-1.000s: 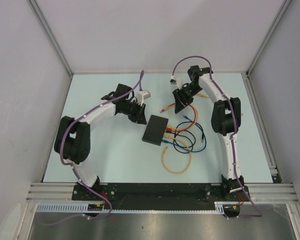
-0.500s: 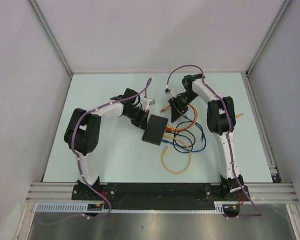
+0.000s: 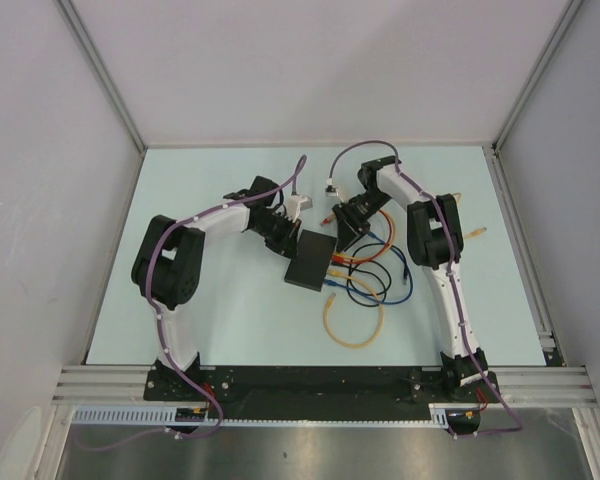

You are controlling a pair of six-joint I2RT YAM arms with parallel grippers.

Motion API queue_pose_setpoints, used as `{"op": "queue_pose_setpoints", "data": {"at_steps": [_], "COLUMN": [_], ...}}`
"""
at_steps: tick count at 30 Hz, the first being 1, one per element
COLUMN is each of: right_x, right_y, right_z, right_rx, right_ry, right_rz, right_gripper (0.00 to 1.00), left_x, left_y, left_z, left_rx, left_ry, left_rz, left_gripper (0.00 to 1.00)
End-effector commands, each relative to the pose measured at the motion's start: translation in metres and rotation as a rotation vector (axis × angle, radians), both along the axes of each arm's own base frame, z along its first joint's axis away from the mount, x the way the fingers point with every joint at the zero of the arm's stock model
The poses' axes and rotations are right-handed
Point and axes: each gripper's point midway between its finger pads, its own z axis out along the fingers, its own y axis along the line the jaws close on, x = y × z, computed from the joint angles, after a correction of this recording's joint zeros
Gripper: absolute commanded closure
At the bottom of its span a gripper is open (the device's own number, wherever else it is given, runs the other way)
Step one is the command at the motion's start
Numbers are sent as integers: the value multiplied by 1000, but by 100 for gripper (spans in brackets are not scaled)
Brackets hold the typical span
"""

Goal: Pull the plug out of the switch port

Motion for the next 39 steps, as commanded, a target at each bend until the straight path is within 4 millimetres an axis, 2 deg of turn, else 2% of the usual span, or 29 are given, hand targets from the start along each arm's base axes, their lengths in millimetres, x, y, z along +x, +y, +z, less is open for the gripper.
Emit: {"op": "queue_pose_setpoints", "data": {"at_steps": [1,8,26,33,39], "right_x": [-6,-11,-2,-4,-2], "right_y": [3,8,11,5,0], "right_z": [-13,-19,-41,-49,-56], "right_rx": [-16,-17,-79,-114,-162], "right_ry": [45,65,48,52,31], "right_rz": [17,27,1,4,-2], "right_gripper": [43,48,69,74,84], "left_x": [5,6,8,8,8], "left_y": [4,5,7,7,7], "left_z": [-14,-15,-18,-19,-19], "left_rx": [57,61,76,80,82], "left_ry": [-18,-20,-22,-26,-28], "left_rz": [-8,-5,-5,-8,-8], "left_gripper": [95,95,95,95,95]}}
